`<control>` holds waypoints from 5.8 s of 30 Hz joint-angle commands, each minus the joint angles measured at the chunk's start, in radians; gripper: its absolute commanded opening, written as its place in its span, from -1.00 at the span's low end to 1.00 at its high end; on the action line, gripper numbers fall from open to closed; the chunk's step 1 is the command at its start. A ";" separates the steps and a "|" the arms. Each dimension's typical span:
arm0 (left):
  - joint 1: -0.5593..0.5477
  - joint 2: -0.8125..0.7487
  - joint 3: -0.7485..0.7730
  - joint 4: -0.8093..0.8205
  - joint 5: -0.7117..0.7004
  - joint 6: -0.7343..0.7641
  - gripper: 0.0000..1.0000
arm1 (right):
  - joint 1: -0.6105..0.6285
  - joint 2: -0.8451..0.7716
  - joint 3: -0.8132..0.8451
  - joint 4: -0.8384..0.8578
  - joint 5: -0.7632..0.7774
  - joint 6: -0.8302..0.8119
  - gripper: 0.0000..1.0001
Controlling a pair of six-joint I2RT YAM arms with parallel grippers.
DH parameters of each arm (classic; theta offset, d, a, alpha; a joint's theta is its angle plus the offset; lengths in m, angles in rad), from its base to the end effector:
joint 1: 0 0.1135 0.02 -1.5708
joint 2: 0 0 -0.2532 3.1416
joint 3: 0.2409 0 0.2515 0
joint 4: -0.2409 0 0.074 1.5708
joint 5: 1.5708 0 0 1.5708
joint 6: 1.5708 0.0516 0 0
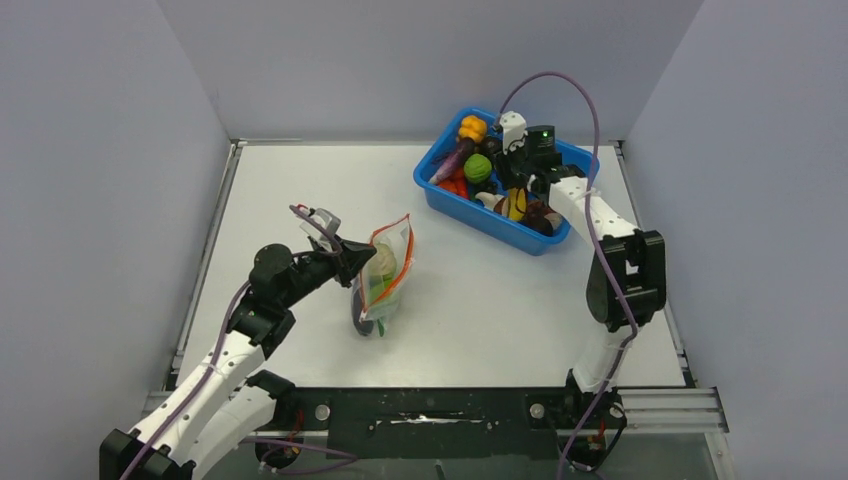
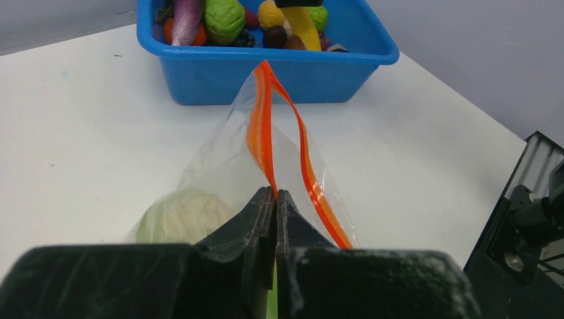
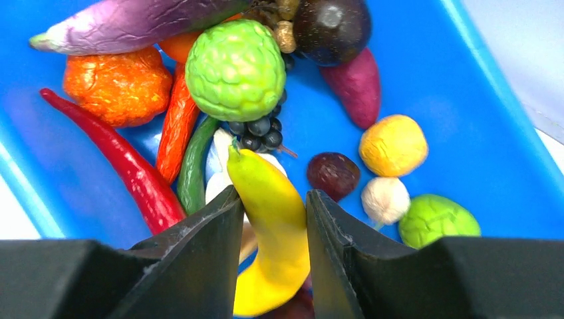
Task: Place the food in the zip-top bag and seal the zipper
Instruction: Pick up the fake fruit from the bin, then place the fake fruit in the zipper food storage bag, then pick up the fake fruit from the bin.
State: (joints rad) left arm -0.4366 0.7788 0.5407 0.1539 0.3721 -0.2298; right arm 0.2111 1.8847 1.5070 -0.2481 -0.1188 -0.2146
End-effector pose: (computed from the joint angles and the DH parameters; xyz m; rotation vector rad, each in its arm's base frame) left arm 0.1850 -0.1070 0.2818 0.4649 1.6493 -0.8079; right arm 0.4376 0.1000 0.2467 -0.5285 2.1298 0.1285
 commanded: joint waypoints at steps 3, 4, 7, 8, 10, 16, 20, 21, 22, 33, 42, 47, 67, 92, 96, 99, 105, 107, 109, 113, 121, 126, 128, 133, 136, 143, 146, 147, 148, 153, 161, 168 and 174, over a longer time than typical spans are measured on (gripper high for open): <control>0.007 0.029 -0.004 0.146 0.040 -0.055 -1.00 | 0.024 -0.255 -0.059 0.023 0.063 0.093 -0.56; 0.007 0.028 -0.003 0.145 0.038 -0.050 -1.00 | 0.034 -0.289 -0.074 0.029 0.075 0.097 -0.56; 0.007 0.019 0.001 0.132 0.012 -0.057 -1.00 | 0.075 -0.392 -0.111 0.045 0.078 0.091 -0.55; 0.007 0.016 0.001 0.132 0.009 -0.064 -1.00 | 0.091 -0.420 -0.119 0.046 0.080 0.087 -0.55; 0.006 0.014 0.000 0.135 0.010 -0.077 -1.00 | 0.127 -0.481 -0.139 0.050 0.087 0.081 -0.55; 0.006 0.029 0.019 0.136 0.021 -0.089 -1.00 | 0.221 -0.634 -0.221 0.109 0.074 0.091 -0.54; 0.004 0.043 0.034 0.144 0.022 -0.096 -1.00 | 0.243 -0.721 -0.274 0.168 -0.026 0.151 -0.53; 0.004 0.046 0.038 0.146 0.022 -0.098 -1.00 | 0.248 -0.740 -0.290 0.187 -0.054 0.169 -0.53; 0.004 0.050 0.043 0.148 0.022 -0.101 -1.00 | 0.252 -0.759 -0.303 0.206 -0.080 0.187 -0.53; 0.003 0.085 0.054 0.238 0.058 -0.197 -1.00 | 0.363 -0.813 -0.439 0.453 -0.231 0.393 -0.49; 0.003 0.082 0.050 0.268 0.068 -0.242 -1.00 | 0.467 -0.754 -0.486 0.576 -0.101 0.410 -0.48; 0.002 0.074 0.047 0.262 0.073 -0.251 -1.00 | 0.491 -0.714 -0.526 0.668 -0.062 0.426 -0.48; 0.004 0.049 0.025 0.199 0.031 -0.225 -1.00 | 0.558 -0.590 -0.561 0.709 -0.048 0.538 -0.46; 0.005 0.020 0.012 0.168 0.001 -0.204 -1.00 | 0.639 -0.505 -0.595 0.609 0.070 0.862 -0.34; 0.006 0.013 0.007 0.167 -0.002 -0.203 -1.00 | 0.640 -0.493 -0.591 0.581 0.084 0.869 -0.23; 0.006 0.010 0.005 0.167 -0.005 -0.206 -1.00 | 0.640 -0.490 -0.583 0.562 0.092 0.869 -0.11; 0.006 0.004 0.004 0.160 -0.006 -0.203 -1.00 | 0.639 -0.517 -0.531 0.464 0.127 0.822 0.17; 0.006 0.002 0.002 0.159 -0.008 -0.201 -1.00 | 0.639 -0.532 -0.518 0.440 0.130 0.795 0.22; 0.006 0.002 0.000 0.158 -0.010 -0.197 -1.00 | 0.638 -0.544 -0.503 0.414 0.125 0.763 0.27; 0.005 0.005 -0.002 0.148 -0.023 -0.181 -1.00 | 0.637 -0.571 -0.495 0.395 0.118 0.680 0.42; 0.005 0.000 0.004 0.132 -0.027 -0.154 -1.00 | 0.589 -0.608 -0.445 0.304 0.117 0.569 0.48; 0.004 -0.002 0.028 0.075 -0.041 -0.090 -1.00 | 0.500 -0.624 -0.413 0.233 0.079 0.503 0.46; 0.005 -0.007 0.039 0.045 -0.046 -0.062 -1.00 | 0.451 -0.629 -0.406 0.211 0.086 0.466 0.45; 0.006 -0.021 0.059 -0.008 -0.052 0.019 -1.00 | 0.370 -0.608 -0.373 0.151 0.181 0.372 0.36; 0.004 -0.026 0.065 -0.036 -0.050 0.052 -1.00 | 0.319 -0.574 -0.359 0.144 0.204 0.324 0.19; 0.004 -0.030 0.030 -0.022 -0.033 0.049 -1.00 | 0.184 -0.441 -0.315 0.181 0.217 0.294 0.31; 0.004 -0.033 0.017 -0.012 -0.023 0.043 -1.00 | 0.142 -0.358 -0.278 0.198 0.206 0.285 0.38; 0.004 -0.032 0.015 -0.011 -0.021 0.044 -1.00 | 0.123 -0.327 -0.256 0.200 0.199 0.285 0.40; 0.004 -0.032 0.015 -0.010 -0.016 0.044 -1.00 | 0.107 -0.298 -0.238 0.201 0.192 0.290 0.42; 0.004 -0.032 0.011 -0.016 0.007 0.053 -1.00 | 0.062 -0.176 -0.160 0.218 0.142 0.311 0.50; 0.005 -0.047 0.005 -0.019 0.016 0.063 -1.00 | 0.021 -0.042 -0.064 0.288 0.018 0.347 0.62; 0.006 -0.062 0.007 -0.033 0.011 0.074 -1.00 | 0.017 0.046 0.013 0.297 -0.022 0.368 0.69; 0.006 -0.069 0.004 -0.031 0.015 0.077 -1.00 | 0.012 0.111 0.067 0.296 -0.004 0.368 0.75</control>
State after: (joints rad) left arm -0.4358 0.7265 0.5426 0.0849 0.3710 -0.1707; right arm 0.2298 1.9709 1.5036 -0.0113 -0.1165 0.1432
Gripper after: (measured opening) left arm 0.014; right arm 0.874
